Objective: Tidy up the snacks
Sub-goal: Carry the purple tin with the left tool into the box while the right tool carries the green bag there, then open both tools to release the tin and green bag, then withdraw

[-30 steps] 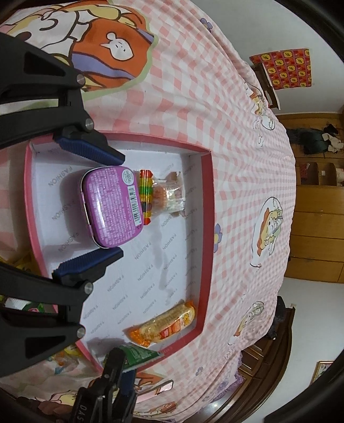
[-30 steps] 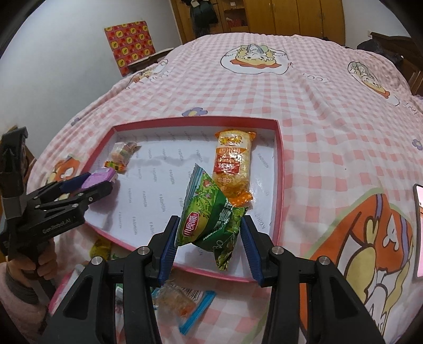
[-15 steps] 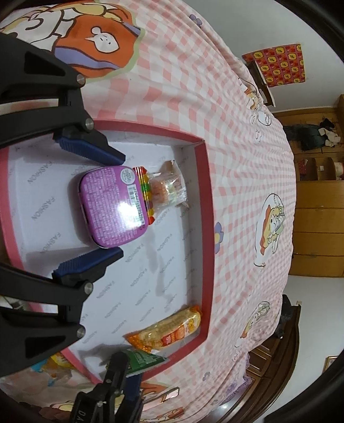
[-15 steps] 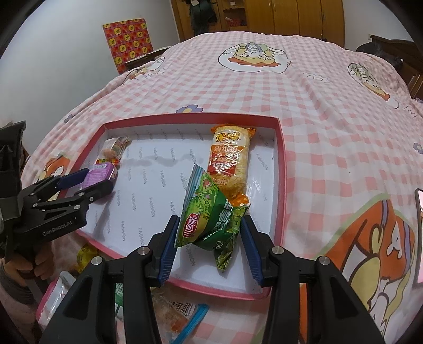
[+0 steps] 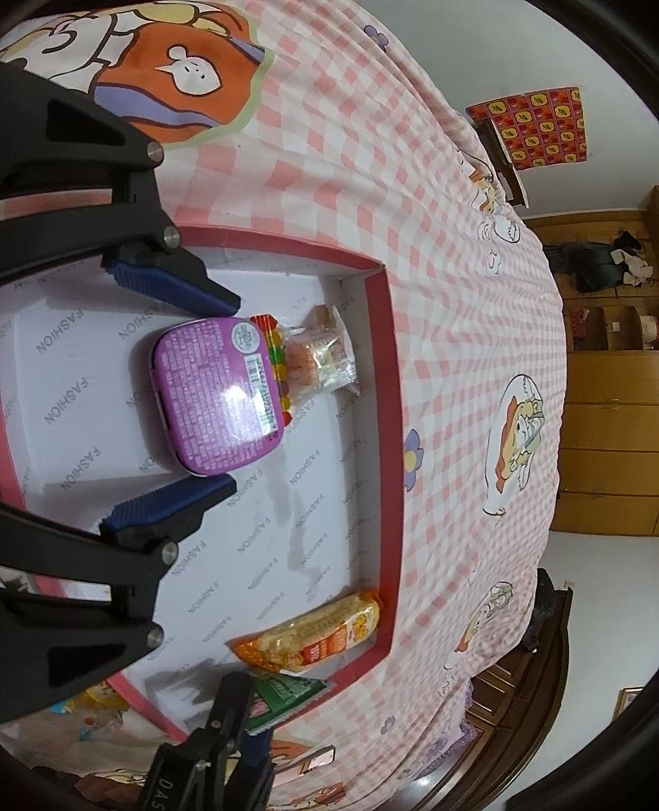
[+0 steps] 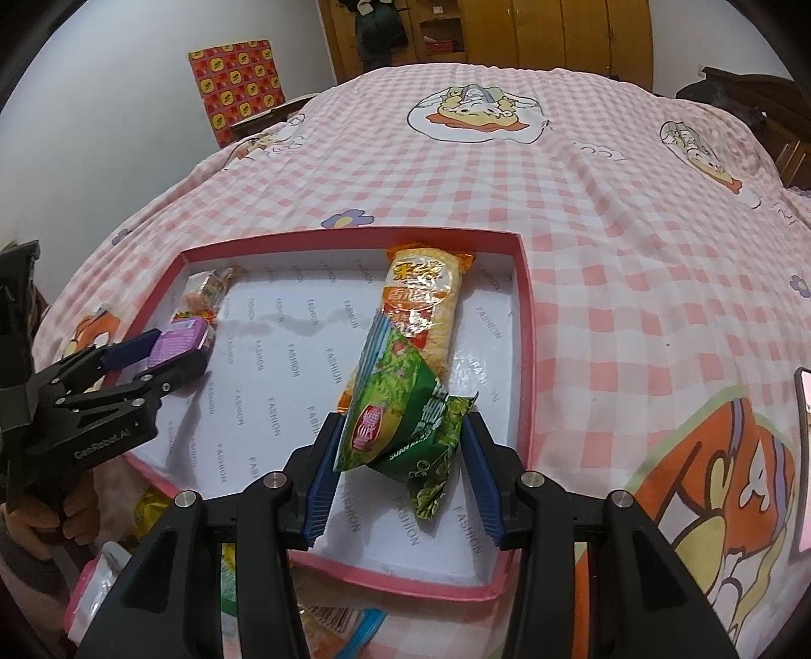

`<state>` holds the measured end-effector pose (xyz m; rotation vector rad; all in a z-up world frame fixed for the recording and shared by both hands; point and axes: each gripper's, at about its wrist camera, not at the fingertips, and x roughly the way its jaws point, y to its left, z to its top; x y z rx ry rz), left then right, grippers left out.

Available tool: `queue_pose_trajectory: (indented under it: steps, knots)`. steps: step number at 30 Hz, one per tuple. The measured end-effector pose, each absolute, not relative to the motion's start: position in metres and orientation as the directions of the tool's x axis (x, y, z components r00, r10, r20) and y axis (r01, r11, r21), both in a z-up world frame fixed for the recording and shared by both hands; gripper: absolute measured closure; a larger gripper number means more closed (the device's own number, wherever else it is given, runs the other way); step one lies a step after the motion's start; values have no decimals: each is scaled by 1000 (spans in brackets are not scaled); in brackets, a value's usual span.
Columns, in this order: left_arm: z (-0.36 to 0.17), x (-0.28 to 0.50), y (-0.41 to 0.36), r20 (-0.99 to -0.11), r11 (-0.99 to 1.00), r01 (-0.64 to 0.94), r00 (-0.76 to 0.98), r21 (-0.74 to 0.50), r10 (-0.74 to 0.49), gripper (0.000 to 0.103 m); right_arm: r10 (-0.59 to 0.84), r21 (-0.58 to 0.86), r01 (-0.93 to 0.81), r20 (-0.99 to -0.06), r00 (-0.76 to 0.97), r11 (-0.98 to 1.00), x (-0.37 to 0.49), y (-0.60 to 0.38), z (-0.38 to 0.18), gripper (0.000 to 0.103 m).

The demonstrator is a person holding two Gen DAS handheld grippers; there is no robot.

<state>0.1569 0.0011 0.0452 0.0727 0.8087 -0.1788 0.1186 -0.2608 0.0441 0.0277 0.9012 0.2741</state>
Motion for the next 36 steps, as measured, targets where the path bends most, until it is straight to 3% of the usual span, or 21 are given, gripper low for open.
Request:
queue_pose_trajectory:
  steps: [26, 33, 36]
  knots:
    - [49, 159, 1, -727, 983, 186, 673, -8, -133, 35, 245, 134, -223, -757, 606, 966, 118, -262, 42, 55]
    - [61, 148, 13, -722, 983, 163, 669, -88, -176, 35, 272, 152, -242, -744, 611, 958, 112, -260, 47, 43]
    - [68, 141, 14, -720, 981, 164, 669, -102, -186, 34, 271, 144, -246, -733, 624, 958, 106, -258, 52, 42]
